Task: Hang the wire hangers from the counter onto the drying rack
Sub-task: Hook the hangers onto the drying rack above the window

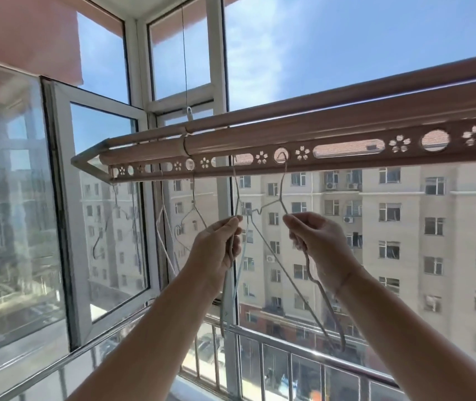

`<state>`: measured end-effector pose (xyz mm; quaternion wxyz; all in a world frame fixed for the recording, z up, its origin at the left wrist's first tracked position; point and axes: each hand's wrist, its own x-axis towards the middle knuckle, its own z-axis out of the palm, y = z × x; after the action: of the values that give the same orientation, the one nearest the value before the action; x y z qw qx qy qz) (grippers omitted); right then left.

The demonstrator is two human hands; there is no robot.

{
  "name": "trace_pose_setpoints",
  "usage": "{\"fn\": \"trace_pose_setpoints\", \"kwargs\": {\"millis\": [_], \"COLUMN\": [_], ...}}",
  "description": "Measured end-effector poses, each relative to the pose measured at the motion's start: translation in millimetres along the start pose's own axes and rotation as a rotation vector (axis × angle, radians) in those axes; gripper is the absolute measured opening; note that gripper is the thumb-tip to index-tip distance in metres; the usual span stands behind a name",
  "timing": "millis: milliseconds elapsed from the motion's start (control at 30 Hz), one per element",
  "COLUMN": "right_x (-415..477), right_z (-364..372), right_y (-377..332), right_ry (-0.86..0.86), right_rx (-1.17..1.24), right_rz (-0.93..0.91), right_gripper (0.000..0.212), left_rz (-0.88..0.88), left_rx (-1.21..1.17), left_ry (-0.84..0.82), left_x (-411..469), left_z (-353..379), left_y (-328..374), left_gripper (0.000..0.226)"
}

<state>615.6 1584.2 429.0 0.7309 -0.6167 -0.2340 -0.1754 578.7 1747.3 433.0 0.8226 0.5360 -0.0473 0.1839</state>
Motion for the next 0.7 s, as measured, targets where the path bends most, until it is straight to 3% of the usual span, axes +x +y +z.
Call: {"fn": "trace_pose_setpoints", "kwargs": {"millis": [367,567,700], "right_x": [-9,-30,-57], "right_z": [17,8,-8], "right_y": [9,20,30], "right_ry": [0.054,0.132,0.181], "right_rx": [-0.049,-0.056,0.003], "right_rz": [0.063,0.083,0.155], "right_gripper": [0.017,0.036,0.031], "left_rz": [-0.074,-0.079,-0.085], "left_rx": [0.087,-0.016,0.042], "left_ry": [-0.072,-0.018,-0.044], "left_x": [16,-3,-28], "left_z": [-31,-67,-95], "left_y": [-2,-10,-32], "left_gripper": [0.021,0.02,0.022]}}
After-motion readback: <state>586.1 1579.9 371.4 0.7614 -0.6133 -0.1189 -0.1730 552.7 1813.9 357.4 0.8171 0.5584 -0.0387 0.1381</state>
